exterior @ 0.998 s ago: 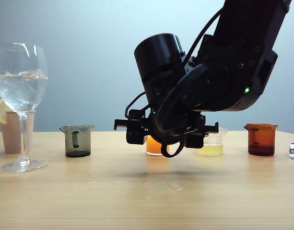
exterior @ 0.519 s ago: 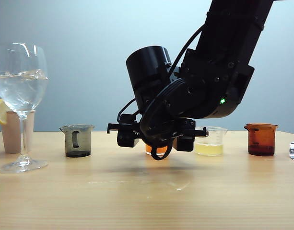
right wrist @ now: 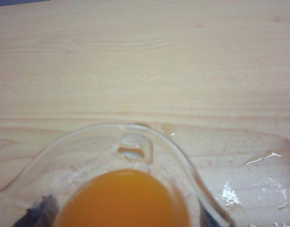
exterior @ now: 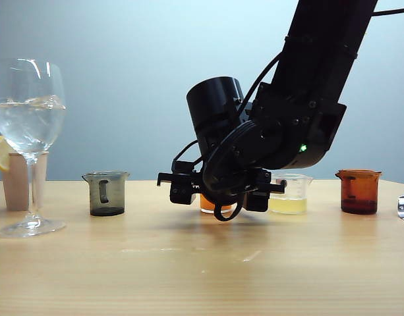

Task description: Pick up the second measuring cup from the left, pour the orange juice inside into the goblet, and finally put the measuring cup back in its original place.

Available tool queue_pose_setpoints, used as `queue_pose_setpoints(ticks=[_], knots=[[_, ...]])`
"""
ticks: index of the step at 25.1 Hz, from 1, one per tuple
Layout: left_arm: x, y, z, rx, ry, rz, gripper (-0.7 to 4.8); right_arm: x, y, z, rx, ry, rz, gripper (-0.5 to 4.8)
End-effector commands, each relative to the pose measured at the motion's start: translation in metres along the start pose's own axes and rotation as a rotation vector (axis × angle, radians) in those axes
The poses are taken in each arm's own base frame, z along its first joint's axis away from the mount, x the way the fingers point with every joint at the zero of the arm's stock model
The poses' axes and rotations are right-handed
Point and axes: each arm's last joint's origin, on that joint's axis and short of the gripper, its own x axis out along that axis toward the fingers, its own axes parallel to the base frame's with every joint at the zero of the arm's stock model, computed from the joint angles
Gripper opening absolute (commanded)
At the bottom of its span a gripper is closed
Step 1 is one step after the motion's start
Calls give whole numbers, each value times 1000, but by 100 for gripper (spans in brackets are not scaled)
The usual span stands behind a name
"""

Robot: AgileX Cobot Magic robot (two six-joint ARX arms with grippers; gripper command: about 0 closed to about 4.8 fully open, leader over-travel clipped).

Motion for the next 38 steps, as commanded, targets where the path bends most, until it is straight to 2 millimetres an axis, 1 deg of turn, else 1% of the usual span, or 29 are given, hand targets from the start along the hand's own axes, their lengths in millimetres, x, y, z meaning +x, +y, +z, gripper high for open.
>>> queue_pose_setpoints(ticks=[1, 4, 8, 9, 10, 11, 12, 13, 17, 20, 23, 24, 26, 31, 32, 33, 34, 38], knots=[[-1, -1, 2, 4, -18, -6, -5, 1, 0, 4, 16, -16, 9, 368], [-1, -1, 2, 4, -18, -6, -5, 3, -2, 4, 17, -15, 5, 367], [-1, -1, 2, 4, -18, -7, -5, 4, -4, 4, 18, -11, 10, 351], [-1, -1, 2, 4, -17, -8, -5, 4, -4, 4, 18, -11, 9, 313], [-1, -1, 2, 4, -17, -8, -5, 4, -4, 4, 18, -11, 9, 195], [-1, -1, 2, 4, -17, -9, -5, 4, -4, 4, 17, -11, 10, 116], [-1, -1, 2, 4, -17, -9, -5, 4, -4, 4, 17, -11, 10, 75], [-1, -1, 2, 4, -17, -9, -5, 4, -4, 4, 17, -11, 10, 61], [-1, -1, 2, 4, -16, -9, -5, 4, -3, 4, 17, -11, 13, 60], [-1, -1, 2, 4, -16, -9, -5, 3, -2, 6, 0, -7, 42, 20], [-1, -1, 2, 4, -14, -8, -5, -1, 2, 13, -39, -19, 68, 8], [-1, -1, 2, 4, -13, -8, -5, -5, 4, 22, -65, -38, 77, 8], [-1, -1, 2, 4, -12, -8, -5, -10, 8, 29, -88, -53, 104, 8], [-1, -1, 2, 4, -11, -8, -5, -27, 15, 64, -121, -132, 149, 8], [-1, -1, 2, 11, -11, -8, -5, -33, 15, 78, -118, -164, 160, 8], [-1, -1, 2, 26, -11, -8, -5, -37, 16, 88, -113, -182, 170, 8], [-1, -1, 1, 51, -9, -8, -5, -45, 15, 102, -99, -202, 189, 8], [-1, -1, -1, 103, 18, -20, -5, -62, 13, 130, -80, -233, 257, 8]])
